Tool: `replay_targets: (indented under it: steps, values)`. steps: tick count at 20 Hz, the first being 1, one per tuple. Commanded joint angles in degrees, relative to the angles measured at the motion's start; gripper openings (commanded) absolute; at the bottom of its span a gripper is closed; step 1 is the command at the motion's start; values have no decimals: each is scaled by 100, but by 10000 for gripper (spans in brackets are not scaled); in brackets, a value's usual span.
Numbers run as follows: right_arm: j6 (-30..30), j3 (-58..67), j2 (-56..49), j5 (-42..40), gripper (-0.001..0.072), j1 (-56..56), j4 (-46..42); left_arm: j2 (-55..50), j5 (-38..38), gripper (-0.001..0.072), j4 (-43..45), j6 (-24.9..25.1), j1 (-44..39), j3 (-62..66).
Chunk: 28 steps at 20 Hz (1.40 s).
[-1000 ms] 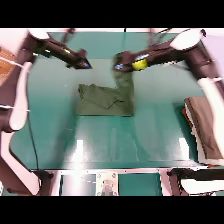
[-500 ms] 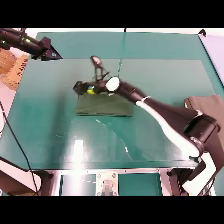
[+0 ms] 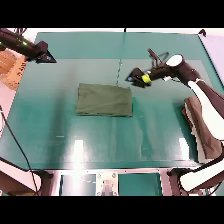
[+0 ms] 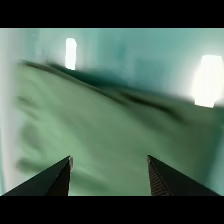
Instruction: Fold the shirts.
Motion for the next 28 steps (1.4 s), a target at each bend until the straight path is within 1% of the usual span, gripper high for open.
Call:
replay_targets:
  steps: [1,4,6,8,9,10,11,13,15,17,20,25,28]
  values:
    - [-44,-863,-63,369,539,-546,11,4,15,26,387,-70,0,0]
    - [-197,-1191,-372,256,539,-240,203,4,13,26,503,-70,0,-7]
    - [-363,-1193,-555,201,539,85,557,17,17,26,501,-70,0,-155]
    - [-481,-1187,-595,-48,527,398,870,17,13,26,503,-68,0,-413]
    - [-498,-1130,-595,-153,317,507,1029,15,15,26,507,-63,0,-516]
    - [-595,-1016,-588,-164,47,553,1161,15,17,26,509,-61,0,-570]
    - [-601,-824,-562,-107,17,562,1217,15,17,26,509,-59,0,-568]
    - [-586,-308,-385,146,16,481,1209,22,0,26,507,-33,0,-564]
    - [-426,236,11,354,16,227,1193,22,-9,26,507,-20,0,-564]
    - [-133,686,518,492,16,-173,1021,22,-42,26,507,-20,0,-564]
    - [389,1025,1248,721,16,-933,503,22,-98,26,507,-7,0,-564]
    - [894,1062,2225,1279,16,-2686,-485,22,-155,26,503,103,0,-564]
    - [922,1139,2511,1762,15,-4048,-660,22,-160,26,503,133,0,-564]
